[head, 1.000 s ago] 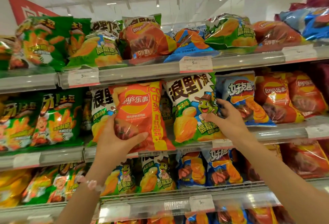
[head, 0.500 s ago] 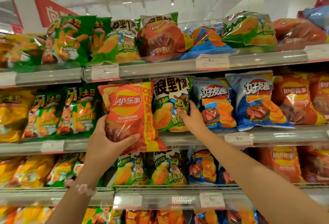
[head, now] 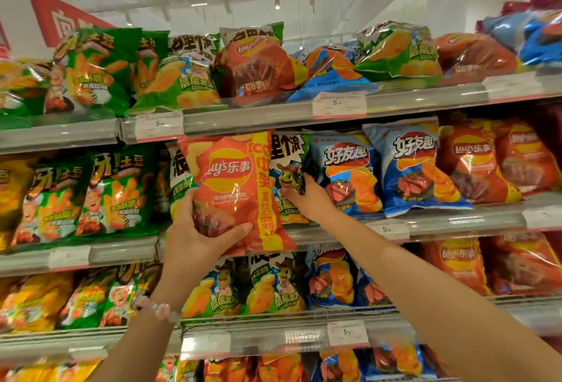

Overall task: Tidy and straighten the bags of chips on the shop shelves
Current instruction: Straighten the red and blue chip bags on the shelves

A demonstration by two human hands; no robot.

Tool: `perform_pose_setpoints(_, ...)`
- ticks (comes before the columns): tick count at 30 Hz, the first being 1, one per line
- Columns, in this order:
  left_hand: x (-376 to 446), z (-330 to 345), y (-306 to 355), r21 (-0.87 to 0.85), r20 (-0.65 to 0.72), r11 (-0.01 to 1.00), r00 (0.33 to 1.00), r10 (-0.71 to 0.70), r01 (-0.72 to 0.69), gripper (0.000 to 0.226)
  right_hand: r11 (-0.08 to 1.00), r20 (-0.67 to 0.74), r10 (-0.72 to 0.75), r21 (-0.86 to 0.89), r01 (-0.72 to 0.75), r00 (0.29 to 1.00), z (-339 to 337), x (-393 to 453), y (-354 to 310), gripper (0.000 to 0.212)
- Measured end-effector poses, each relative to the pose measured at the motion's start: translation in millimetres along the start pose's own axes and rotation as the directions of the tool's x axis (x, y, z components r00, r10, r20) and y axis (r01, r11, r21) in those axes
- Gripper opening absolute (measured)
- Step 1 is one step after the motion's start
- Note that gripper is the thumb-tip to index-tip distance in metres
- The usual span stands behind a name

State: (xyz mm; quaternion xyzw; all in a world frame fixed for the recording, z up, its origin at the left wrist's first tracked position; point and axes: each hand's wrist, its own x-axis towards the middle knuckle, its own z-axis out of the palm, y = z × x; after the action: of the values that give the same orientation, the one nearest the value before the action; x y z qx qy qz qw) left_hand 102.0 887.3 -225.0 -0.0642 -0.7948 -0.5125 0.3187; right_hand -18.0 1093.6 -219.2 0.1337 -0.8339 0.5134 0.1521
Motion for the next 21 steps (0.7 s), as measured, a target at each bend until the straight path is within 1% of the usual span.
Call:
perform_pose_setpoints(3, -1, 4, 5, -0.018, 0.007, 1.0, 1.0, 0.019, -0.019, 0.095, 0.999, 0.033, 0.029, 0.031, -0.03, 0.999, 0, 0, 0, 0.08)
perform_pose_setpoints(5, -1, 6, 6, -0.022, 0.007, 1.0, 1.0, 0.022, -0.022, 0.095, 0.997, 0.049, 0.048, 0.049, -0.051, 0.998, -1, -1, 0, 0.089)
perform_pose_setpoints(7, -4, 8, 7, -0.017, 0.0, 0.999, 0.999, 0.033, -0.033, 0.098, 0.996, 0.03, 0.052, 0.072, -0.054, 0.998, -3, -6, -3, 0.09)
perform_pose_setpoints(9, -9, 11, 7, -0.013, -0.008, 0.999, 0.999, 0.036, -0.036, 0.107, 0.996, -0.089, 0.021, 0.084, -0.013, 0.996, -5, -16, -8, 0.08)
perform_pose_setpoints(11, -17, 16, 7, -0.015, -0.005, 0.998, 0.998, 0.057, -0.057, 0.114, 0.99, -0.237, -0.052, 0.118, 0.082, 0.97, -8, -33, -13, 0.063)
perform_pose_setpoints(12, -20, 20, 8, -0.021, 0.003, 0.997, 0.997, 0.071, -0.071, 0.113, 0.98, -0.274, -0.084, 0.153, 0.129, 0.958, -10, -42, -17, 0.057)
perform_pose_setpoints(14, -26, 31, 11, -0.035, 0.029, 0.995, 0.995, 0.092, -0.091, 0.108, 0.947, -0.264, -0.101, 0.27, 0.174, 0.959, -14, -62, -23, 0.052)
perform_pose_setpoints(15, -28, 37, 13, -0.035, 0.043, 0.994, 0.994, 0.1, -0.099, 0.105, 0.925, -0.236, -0.089, 0.341, 0.169, 0.968, -17, -71, -25, 0.054)
perform_pose_setpoints(17, -32, 52, 19, -0.024, 0.07, 0.993, 0.991, 0.118, -0.116, 0.106, 0.882, -0.182, -0.068, 0.448, 0.144, 0.981, -25, -87, -29, 0.071)
perform_pose_setpoints(19, -35, 69, 25, -0.007, 0.094, 0.989, 0.985, 0.146, -0.146, 0.111, 0.893, -0.165, -0.068, 0.429, 0.134, 0.984, -37, -99, -30, 0.09)
perform_pose_setpoints(21, -38, 87, 31, -0.01, 0.122, 0.982, 0.974, 0.191, -0.191, 0.114, 0.93, -0.183, -0.06, 0.346, 0.122, 0.981, -51, -108, -28, 0.106)
